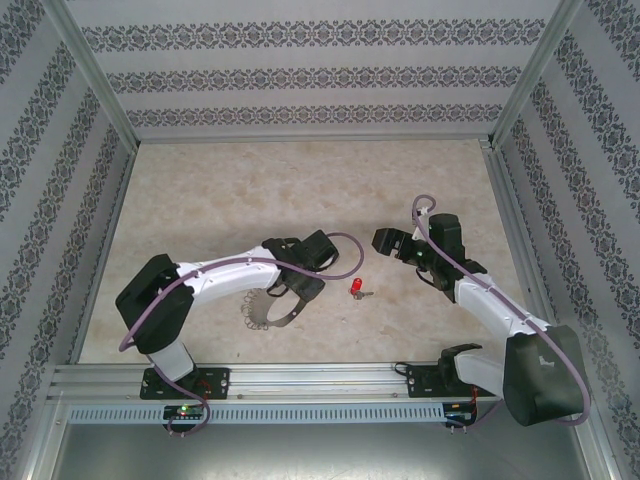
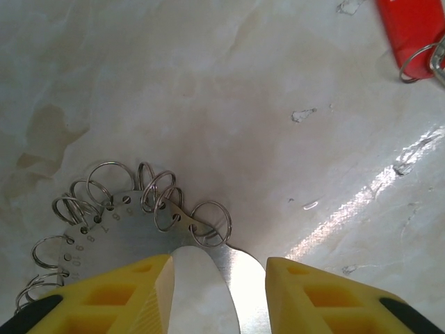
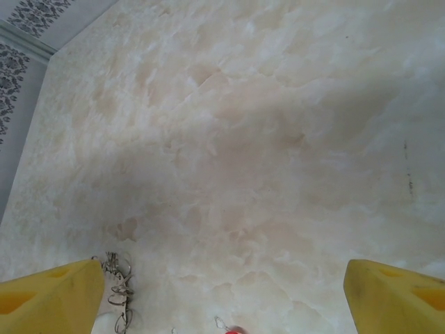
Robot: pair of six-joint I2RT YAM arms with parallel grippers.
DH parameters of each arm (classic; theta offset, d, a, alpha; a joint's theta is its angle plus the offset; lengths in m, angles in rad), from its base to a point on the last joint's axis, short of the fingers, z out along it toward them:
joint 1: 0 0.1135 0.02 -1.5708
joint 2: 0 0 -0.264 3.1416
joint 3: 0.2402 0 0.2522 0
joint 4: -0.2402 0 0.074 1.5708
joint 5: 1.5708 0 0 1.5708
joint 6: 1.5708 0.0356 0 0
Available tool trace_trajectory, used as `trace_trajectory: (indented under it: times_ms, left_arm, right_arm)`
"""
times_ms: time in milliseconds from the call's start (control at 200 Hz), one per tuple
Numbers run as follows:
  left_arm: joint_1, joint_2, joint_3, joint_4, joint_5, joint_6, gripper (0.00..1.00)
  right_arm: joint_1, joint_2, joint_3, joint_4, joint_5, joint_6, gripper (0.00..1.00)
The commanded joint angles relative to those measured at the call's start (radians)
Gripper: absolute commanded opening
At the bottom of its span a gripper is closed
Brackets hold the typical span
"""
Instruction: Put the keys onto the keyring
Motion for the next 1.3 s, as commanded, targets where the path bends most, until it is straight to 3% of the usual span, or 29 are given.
trace_trajectory:
  times_ms: [0, 1294]
  left_arm:
    - [-0.027, 0.028, 0.023, -0.020, -0.029, 0.028, 0.37]
    - [-0.038, 0.143, 0.025, 0.040, -0.108, 0.056, 0.28]
  right_arm:
    - [0.013, -0.003, 0.023, 0.000, 0.024, -0.014, 0.90]
    - [0.016, 0.039, 0.031, 0.024, 0.022, -0.017, 0.90]
